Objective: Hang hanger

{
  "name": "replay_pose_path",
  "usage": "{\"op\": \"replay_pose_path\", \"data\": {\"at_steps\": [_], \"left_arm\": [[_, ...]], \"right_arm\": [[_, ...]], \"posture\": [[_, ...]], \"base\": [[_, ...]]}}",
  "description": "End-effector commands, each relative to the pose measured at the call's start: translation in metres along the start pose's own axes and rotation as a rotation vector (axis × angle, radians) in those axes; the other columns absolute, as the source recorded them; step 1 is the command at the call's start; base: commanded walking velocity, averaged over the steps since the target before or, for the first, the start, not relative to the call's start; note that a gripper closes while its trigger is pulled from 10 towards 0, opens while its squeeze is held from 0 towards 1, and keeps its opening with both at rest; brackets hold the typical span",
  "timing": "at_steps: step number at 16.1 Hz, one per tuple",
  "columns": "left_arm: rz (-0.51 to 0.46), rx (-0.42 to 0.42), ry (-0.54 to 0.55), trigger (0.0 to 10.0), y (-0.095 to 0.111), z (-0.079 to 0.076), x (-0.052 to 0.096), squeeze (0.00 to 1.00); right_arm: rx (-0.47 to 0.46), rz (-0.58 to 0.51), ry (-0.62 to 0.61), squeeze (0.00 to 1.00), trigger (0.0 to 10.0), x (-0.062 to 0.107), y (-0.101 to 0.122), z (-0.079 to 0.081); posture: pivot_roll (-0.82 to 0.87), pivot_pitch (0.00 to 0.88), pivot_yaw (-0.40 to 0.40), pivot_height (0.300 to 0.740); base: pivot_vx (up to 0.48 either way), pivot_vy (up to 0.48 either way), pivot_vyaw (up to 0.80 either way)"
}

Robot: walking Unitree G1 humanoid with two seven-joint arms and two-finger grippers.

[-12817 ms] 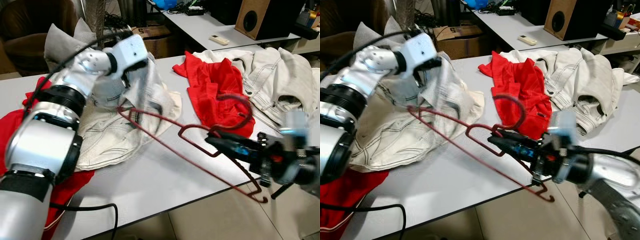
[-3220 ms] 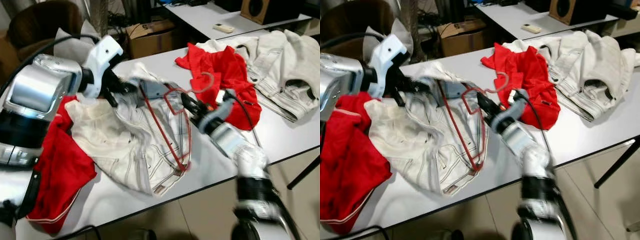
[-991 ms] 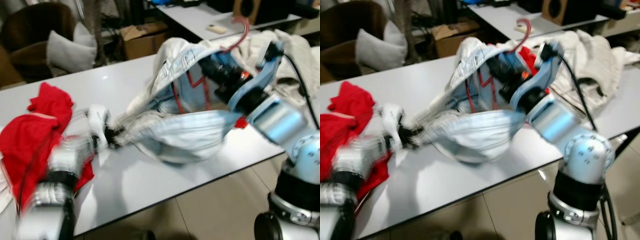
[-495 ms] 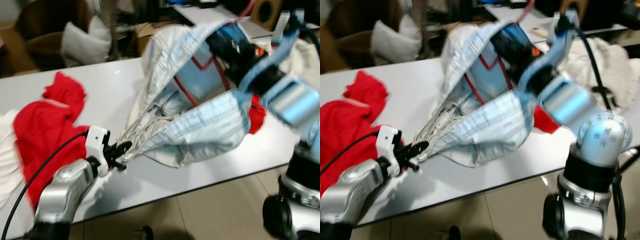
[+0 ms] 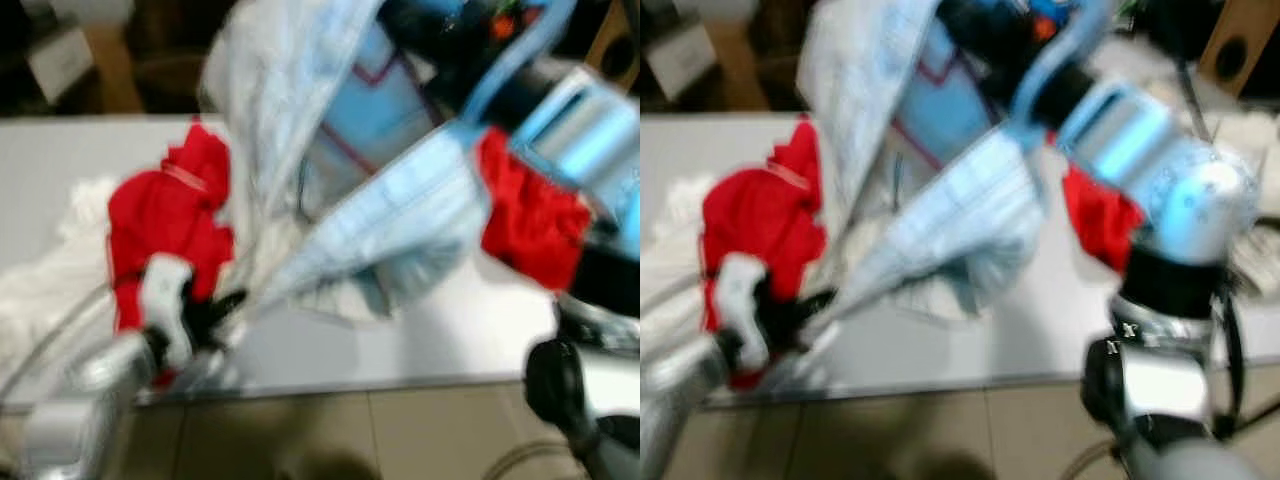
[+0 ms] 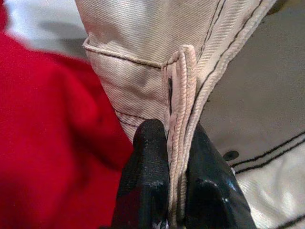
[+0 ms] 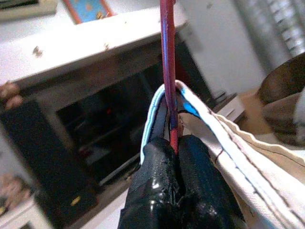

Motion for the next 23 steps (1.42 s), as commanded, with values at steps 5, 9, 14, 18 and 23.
{"op": "replay_pose_path", "data": {"at_steps": [5, 9, 14, 18, 23], "left_arm": [[0.092, 0.036, 0.034, 0.0, -0.010, 0.015, 0.028, 0.00], [0.064, 0.047, 0.047, 0.0, 0.005, 0.030, 0.052, 0.00], [-0.092, 0.154, 0.194, 0.0, 0.021, 0.061, 0.082, 0.00], [-0.102, 0.182, 0.377, 0.0, 0.014, 0.079, 0.094, 0.00], [0.001, 0.093, 0.405, 0.0, -0.001, 0.063, 0.069, 0.00]], "right_arm": [[0.009, -0.140, 0.147, 0.00, 10.0, 0.003, 0.031, 0.025], [-0.009, -0.135, 0.175, 0.00, 10.0, -0.001, 0.030, 0.027], [-0.007, -0.055, 0.153, 0.00, 10.0, -0.003, 0.019, 0.021], [0.012, 0.008, 0.148, 0.00, 10.0, 0.001, 0.005, 0.015], [0.069, 0.207, -0.066, 0.00, 10.0, 0.032, -0.057, -0.024]], "posture": [[-0.04, 0.000, 0.018, 0.740], [-0.03, 0.000, 0.014, 0.740], [-0.02, 0.000, 0.008, 0.740], [-0.01, 0.000, -0.002, 0.740], [-0.02, 0.000, -0.005, 0.740]], "base": [[0.000, 0.000, 0.79], [0.000, 0.000, 0.78], [0.000, 0.000, 0.79], [0.000, 0.000, 0.79], [0.000, 0.000, 0.80]]}}
Point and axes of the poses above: a point about 5 cm out from each wrist's last joint towards the gripper, its own x axis pointing back from the gripper into the wrist, its own y axis along the axis of the wrist's last joint, z = x × y, the point moved 1 cm from there along -x, pointing out of the wrist towards the gripper
